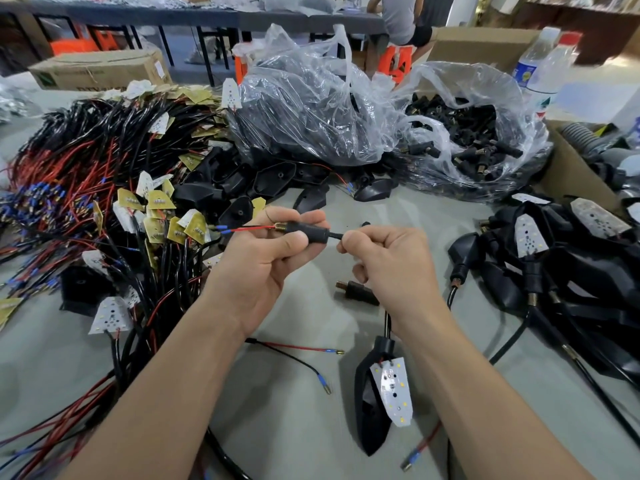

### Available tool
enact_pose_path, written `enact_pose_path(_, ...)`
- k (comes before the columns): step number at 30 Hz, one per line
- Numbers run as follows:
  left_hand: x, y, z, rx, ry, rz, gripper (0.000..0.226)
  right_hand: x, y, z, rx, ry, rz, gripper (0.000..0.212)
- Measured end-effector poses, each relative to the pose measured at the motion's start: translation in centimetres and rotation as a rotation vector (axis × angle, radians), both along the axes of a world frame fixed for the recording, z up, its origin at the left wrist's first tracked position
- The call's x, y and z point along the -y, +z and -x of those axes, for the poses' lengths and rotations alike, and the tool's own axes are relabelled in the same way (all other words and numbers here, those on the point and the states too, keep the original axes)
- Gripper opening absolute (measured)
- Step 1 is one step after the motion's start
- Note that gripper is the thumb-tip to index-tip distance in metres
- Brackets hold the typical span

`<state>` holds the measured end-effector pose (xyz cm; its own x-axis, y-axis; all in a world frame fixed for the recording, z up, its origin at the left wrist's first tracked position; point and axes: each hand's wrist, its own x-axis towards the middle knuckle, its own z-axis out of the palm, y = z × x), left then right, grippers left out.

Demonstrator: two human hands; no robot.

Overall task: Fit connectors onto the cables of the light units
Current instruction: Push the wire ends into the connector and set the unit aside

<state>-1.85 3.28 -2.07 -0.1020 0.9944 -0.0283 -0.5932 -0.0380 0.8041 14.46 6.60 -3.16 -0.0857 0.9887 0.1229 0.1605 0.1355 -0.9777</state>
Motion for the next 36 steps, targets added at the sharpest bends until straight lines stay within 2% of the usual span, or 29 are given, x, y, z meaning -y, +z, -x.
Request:
enact_pose_path(4,-0.1,-0.5,-0.3,-0.005,-0.017,0.009,0.026,0.2,-0.1,-0.2,0.108,-0.019,-0.139,0.016)
enact_pose_path(8,-0.2,-0.9,0.0,-0.110,-0.049,-0.019,0.025,0.3,0.0,0.0,0.089,0.067,-0.109,0.020)
enact_pose_path(12,-0.2,-0.9,0.1,-0.252,-0.079,-0.020,0.031,0.7,-0.5,0.5,0.108,0.107,-0.049,0.050)
enact_pose_path(15,-0.1,-0.8,0.2,-0.298,-0.071,0.026,0.034,0.7,-0.8,0.8,0.119,0.208,0.030,0.060)
enact_pose_path(18,0.0,-0.8,0.4,-0.313,-0.170,0.007,0.033,1.2,-0.6,1.0,0.022,0.323,0.156,0.060)
enact_pose_path(21,-0.1,-0.7,0.6,-0.390,-0.294,-0.007,0.035,1.7,-0.4,1.2,-0.080,0.419,0.199,0.050)
enact_pose_path(24,-0.1,-0.8,0.8,-0.323,-0.308,-0.024,0.038,1.5,0.0,1.3,-0.121,0.397,0.241,0.050)
enact_pose_path(26,-0.1,-0.9,0.7,-0.293,-0.242,-0.002,0.041,1.2,0.2,1.1,-0.182,0.383,0.282,0.045)
enact_pose_path(29,-0.4,-1.1,0.6,-0.396,-0.045,0.073,0.038,1.1,0.3,0.8,-0.201,0.446,0.329,0.045)
enact_pose_path(33,-0.4,-0.9,0.2,-0.523,0.194,0.061,0.034,1.5,0.5,0.9,-0.068,0.547,0.328,0.043)
enact_pose_path(36,-0.7,-0.6,0.5,-0.417,0.392,0.064,0.035,1.9,0.7,0.7,0.092,0.644,0.325,0.037)
